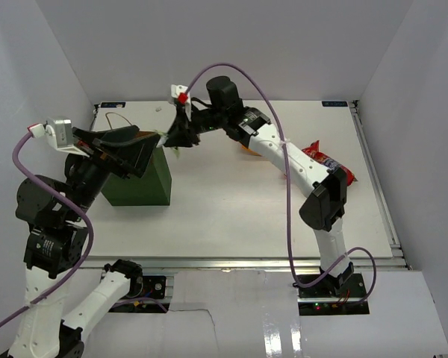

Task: Place the snacks into the paper bag

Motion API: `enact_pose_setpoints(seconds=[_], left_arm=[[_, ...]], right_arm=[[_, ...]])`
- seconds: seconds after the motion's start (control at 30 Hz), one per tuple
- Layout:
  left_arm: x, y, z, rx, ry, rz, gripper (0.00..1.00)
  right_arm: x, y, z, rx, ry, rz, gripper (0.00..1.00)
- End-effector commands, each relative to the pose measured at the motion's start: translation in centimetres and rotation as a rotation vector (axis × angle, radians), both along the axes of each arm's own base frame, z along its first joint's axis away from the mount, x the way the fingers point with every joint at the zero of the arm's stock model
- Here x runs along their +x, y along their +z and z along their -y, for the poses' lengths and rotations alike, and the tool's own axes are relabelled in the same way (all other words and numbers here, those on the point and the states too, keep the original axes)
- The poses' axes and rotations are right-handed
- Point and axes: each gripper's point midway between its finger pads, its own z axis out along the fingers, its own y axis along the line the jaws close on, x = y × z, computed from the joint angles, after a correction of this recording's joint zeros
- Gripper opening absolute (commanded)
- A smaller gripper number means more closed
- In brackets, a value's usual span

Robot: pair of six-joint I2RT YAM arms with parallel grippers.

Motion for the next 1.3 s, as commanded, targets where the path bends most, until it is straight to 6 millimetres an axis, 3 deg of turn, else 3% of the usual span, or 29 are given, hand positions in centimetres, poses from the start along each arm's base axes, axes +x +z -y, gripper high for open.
enact_pose_setpoints(seconds=[0.0, 0.07, 0.13, 0.23, 0.37, 0.53, 0.6, 0.73, 0.77, 0.83, 0.9, 0.93, 1.0, 1.03, 1.07, 1.1, 1.13, 1.17, 1.2, 1.23, 1.27], left_arm=[[-1.5, 0.7, 0.3, -0.032, -0.051, 0.047, 0.91], [-1.5, 0.2, 0.3, -0.040, -0.054, 0.035, 0.91], [-2.0, 0.1, 0.2, -0.049, -0.055, 0.039, 0.91], [-2.5, 0.0, -0.1, -0.055, -0.054, 0.046, 0.91], [-3.0, 0.0, -0.3, -0.059, -0.048, 0.050, 0.91], [-3.1, -0.6, -0.4, -0.061, -0.048, 0.040, 0.92], [-3.1, -0.8, -0.3, -0.059, -0.053, 0.035, 0.92], [-3.0, -1.0, -0.2, -0.059, -0.057, 0.028, 0.92], [-2.9, -1.1, -0.1, -0.057, -0.062, 0.023, 0.92], [-2.7, -1.2, 0.1, -0.054, -0.068, 0.017, 0.92], [-2.4, -1.4, 0.3, -0.049, -0.073, 0.011, 0.92], [-2.3, -1.6, 0.5, -0.045, -0.079, 0.005, 0.92], [-2.1, -1.7, 0.6, -0.042, -0.085, -0.002, 0.92], [-2.0, -1.8, 0.7, -0.040, -0.089, -0.005, 0.92], [-1.9, -2.0, 0.8, -0.035, -0.093, -0.008, 0.92], [-1.8, -2.2, 0.9, -0.032, -0.094, -0.012, 0.92], [-1.8, -2.3, 1.0, -0.028, -0.097, -0.015, 0.92], [-1.5, -3.1, 1.2, -0.020, -0.102, -0.031, 0.92], [-1.3, -3.5, 1.3, -0.017, -0.106, -0.042, 0.92], [-1.0, -4.0, 1.5, -0.014, -0.109, -0.054, 0.92], [-0.8, -4.5, 1.8, -0.009, -0.121, -0.068, 0.92]], right_arm=[[0.0, 8.3, -3.6, 0.257, -0.077, -0.136, 0.08], [-0.5, 10.5, -5.8, 0.357, -0.094, -0.146, 0.08], [-1.3, 11.3, -7.5, 0.413, -0.125, -0.155, 0.08], [-1.7, 11.4, -9.6, 0.471, -0.173, -0.120, 0.11], [-1.0, 9.4, -11.4, 0.474, -0.217, -0.099, 0.17], [-0.4, 6.9, -11.5, 0.415, -0.239, -0.074, 0.35], [-0.2, 7.3, -11.2, 0.417, -0.248, -0.055, 0.45], [0.1, 9.2, -9.7, 0.432, -0.248, -0.026, 0.54], [0.2, 8.9, -9.5, 0.419, -0.250, -0.028, 0.55], [0.5, 9.6, -8.4, 0.416, -0.249, -0.025, 0.57], [1.1, 9.0, -7.3, 0.385, -0.251, -0.032, 0.59], [1.0, 9.9, -6.2, 0.387, -0.249, -0.021, 0.60], [1.9, 8.4, -4.5, 0.327, -0.243, -0.018, 0.63], [1.7, 9.5, -3.0, 0.324, -0.242, 0.000, 0.64], [2.2, 7.6, -1.8, 0.256, -0.252, -0.001, 0.67], [3.6, 6.9, 0.1, 0.225, -0.276, 0.012, 0.70], [3.4, 7.9, 2.4, 0.210, -0.305, 0.047, 0.71], [5.5, 3.6, 5.3, 0.088, -0.388, 0.072, 0.76], [6.0, 2.2, 7.2, 0.030, -0.429, 0.106, 0.78], [5.9, 2.6, 9.9, -0.005, -0.489, 0.169, 0.81], [6.4, 0.9, 12.0, -0.074, -0.543, 0.207, 0.88]])
